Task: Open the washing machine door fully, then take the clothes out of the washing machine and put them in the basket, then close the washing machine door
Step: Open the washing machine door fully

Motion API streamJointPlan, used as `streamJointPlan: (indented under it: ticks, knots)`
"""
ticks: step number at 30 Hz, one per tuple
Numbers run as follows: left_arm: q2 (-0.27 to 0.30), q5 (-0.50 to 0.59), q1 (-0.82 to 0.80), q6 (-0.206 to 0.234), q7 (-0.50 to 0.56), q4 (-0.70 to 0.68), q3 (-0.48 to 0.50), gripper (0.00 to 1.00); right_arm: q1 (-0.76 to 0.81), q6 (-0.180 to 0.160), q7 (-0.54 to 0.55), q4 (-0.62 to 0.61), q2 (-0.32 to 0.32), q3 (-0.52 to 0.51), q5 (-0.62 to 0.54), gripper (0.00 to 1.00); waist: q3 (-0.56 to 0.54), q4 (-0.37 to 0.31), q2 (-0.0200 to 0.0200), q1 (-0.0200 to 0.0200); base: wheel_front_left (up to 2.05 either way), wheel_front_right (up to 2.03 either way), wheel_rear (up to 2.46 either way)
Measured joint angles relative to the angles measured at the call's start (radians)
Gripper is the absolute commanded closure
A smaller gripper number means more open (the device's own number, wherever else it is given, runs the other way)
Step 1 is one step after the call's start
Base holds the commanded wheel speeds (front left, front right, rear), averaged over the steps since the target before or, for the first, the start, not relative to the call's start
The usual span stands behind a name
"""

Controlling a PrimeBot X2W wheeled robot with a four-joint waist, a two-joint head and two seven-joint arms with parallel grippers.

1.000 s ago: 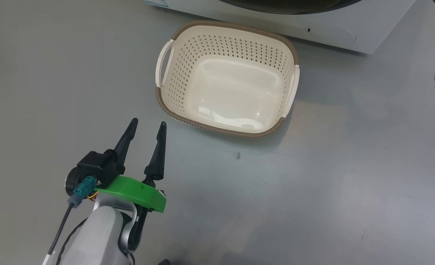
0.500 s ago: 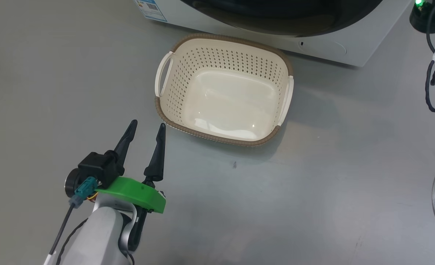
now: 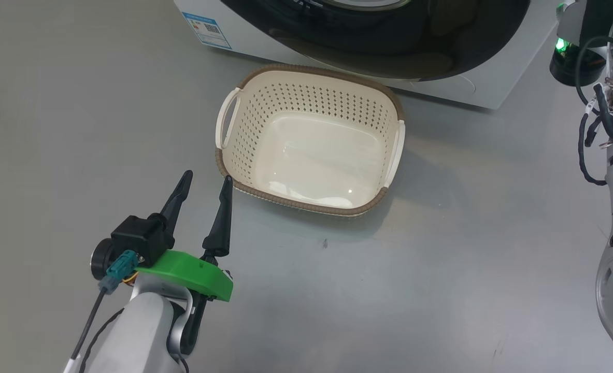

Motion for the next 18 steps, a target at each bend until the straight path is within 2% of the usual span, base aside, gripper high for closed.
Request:
streamJointPlan:
  ticks: [18]
  knots:
    - [0.000,0.008,0.021,0.004,0.000,0.007,0.004,0.00,0.076,0.003,0.080,0.034,0.020,0.024,0.029,1.00,-0.060,-0.001,0.0000,0.0000,0.00,0.00,0.00]
